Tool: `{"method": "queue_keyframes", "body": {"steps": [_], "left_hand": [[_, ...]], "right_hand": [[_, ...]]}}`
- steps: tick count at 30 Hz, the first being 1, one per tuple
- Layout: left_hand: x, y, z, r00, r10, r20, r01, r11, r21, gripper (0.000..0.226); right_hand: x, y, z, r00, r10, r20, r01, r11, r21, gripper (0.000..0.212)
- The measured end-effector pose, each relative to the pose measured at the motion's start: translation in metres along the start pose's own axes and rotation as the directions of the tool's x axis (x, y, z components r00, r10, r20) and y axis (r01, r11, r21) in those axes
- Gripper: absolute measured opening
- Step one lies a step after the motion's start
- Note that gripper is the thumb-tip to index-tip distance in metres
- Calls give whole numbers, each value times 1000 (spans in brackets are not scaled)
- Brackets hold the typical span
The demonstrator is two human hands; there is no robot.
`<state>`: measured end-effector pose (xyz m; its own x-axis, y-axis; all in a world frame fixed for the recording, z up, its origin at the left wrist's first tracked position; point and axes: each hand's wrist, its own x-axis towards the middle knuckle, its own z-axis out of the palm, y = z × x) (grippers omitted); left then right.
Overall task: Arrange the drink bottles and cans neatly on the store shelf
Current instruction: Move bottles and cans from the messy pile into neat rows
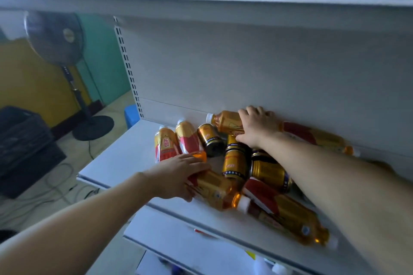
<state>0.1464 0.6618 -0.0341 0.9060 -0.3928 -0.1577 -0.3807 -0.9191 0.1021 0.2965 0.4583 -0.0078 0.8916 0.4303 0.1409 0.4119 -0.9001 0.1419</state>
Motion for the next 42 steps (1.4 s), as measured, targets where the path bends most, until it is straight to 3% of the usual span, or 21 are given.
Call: {"method": "queue_keyframes", "body": {"steps": [4,6,8,11,15,18,20,23,26,29,34,36,39,42], "left_hand": [[-3,-2,-7,981,-153,-116,112,947,-300,95],[-2,-2,-6,959,-276,-66,173,752,-636,94],[-2,0,-4,928,-367,-66,154,539,-828,95],[-5,3,-7,876,-465,-127,145,506,-851,94],[-9,8,-9,868,-475,-144,-25,249,-968,67],[-5,22,-16,887,-434,-157,-141,68,-988,52],[0,39,-22,916,-377,-138,-173,-59,-983,41],[10,71,-28,970,-225,-87,-145,-251,-957,48],[22,120,-29,998,-65,-15,-38,-377,-925,57],[26,187,-28,991,124,44,90,-396,-914,58],[17,301,-25,924,377,67,200,-326,-924,62],[12,349,-25,897,440,43,192,-299,-935,58],[2,427,-22,864,504,-9,140,-256,-956,55],[-7,508,-11,845,535,-10,131,-224,-966,61]], "right_hand": [[-5,4,0,991,4,-133,17,987,159,69],[-10,4,-6,974,79,-213,0,938,347,70],[-16,3,-14,954,170,-248,-1,826,564,65],[-32,1,-28,935,278,-220,0,619,785,53],[-72,-2,-52,920,352,-169,31,365,930,23],[-111,-4,-64,905,415,-89,32,142,989,13],[-136,-6,-67,876,481,29,5,-70,997,15],[-178,-3,-66,802,553,225,15,-395,918,31],[-231,9,-67,738,562,374,39,-588,808,50],[-299,34,-75,683,614,394,104,-616,781,49],[-410,73,-94,466,817,340,196,-470,861,65],[-455,91,-100,377,866,329,214,-427,878,60],[-526,124,-107,247,922,297,244,-356,902,72],[-598,159,-117,179,957,229,234,-267,935,73]]}}
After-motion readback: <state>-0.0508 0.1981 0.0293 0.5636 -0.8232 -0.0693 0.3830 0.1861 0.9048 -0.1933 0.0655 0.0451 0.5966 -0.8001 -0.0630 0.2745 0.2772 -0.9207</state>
